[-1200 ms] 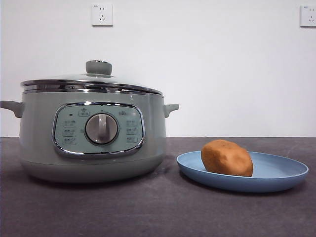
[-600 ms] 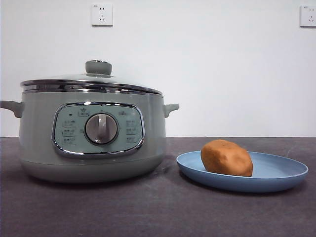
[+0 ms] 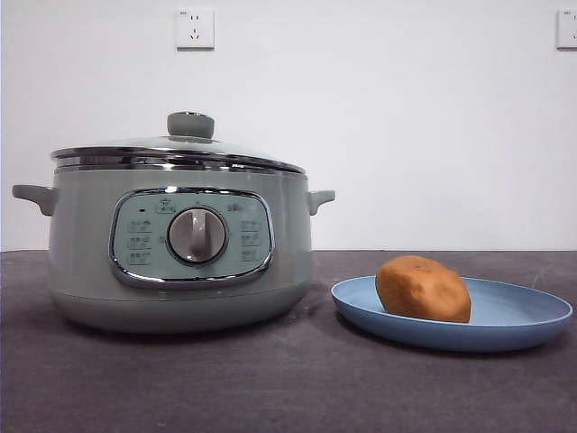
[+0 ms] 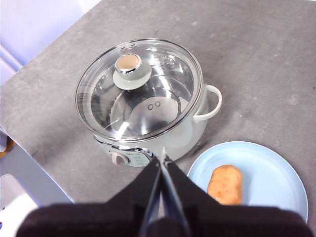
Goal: Take the potato out from the steamer,put the potato on the plate,close the lid
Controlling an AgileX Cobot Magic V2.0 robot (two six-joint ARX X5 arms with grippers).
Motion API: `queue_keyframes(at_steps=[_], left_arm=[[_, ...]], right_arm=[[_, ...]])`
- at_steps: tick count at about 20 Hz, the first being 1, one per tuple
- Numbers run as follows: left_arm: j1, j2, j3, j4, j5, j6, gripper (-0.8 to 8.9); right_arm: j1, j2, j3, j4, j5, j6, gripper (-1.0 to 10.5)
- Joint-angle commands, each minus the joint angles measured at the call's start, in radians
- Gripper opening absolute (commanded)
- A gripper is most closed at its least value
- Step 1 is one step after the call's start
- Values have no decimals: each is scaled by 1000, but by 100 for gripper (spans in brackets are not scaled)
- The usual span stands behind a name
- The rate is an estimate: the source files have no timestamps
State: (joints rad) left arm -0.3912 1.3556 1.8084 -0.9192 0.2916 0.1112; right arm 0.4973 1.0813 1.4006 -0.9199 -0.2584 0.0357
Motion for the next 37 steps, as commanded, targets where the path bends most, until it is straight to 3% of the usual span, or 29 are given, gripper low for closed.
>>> queue_keyframes(at_steps=[1, 8, 11, 13, 16, 22, 27, 37], left_arm=[[9, -173, -333, 242, 4, -57, -3], [187, -804, -1321, 903, -2, -303, -3], [256, -1040, -1601, 1036, -6, -364, -3], [284, -1155, -1712, 1046, -21, -378, -3], [317, -1244, -1793, 1025, -35, -381, -3], [342, -1308, -1799, 834, -125, -381, -3], [342, -1353, -1804, 747, -142, -381, -3], [348, -1352, -1804, 743, -159, -351, -3]], right_arm=[[1, -4, 0, 5, 3, -3, -1], [1, -4, 0, 5, 3, -3, -1], [1, -5, 0, 5, 3, -3, -1], [1, -5, 0, 5, 3, -3, -1], [1, -5, 0, 5, 3, -3, -1], [1, -5, 0, 5, 3, -3, -1], [1, -5, 0, 5, 3, -3, -1], [0, -5, 0, 5, 3, -3, -1]])
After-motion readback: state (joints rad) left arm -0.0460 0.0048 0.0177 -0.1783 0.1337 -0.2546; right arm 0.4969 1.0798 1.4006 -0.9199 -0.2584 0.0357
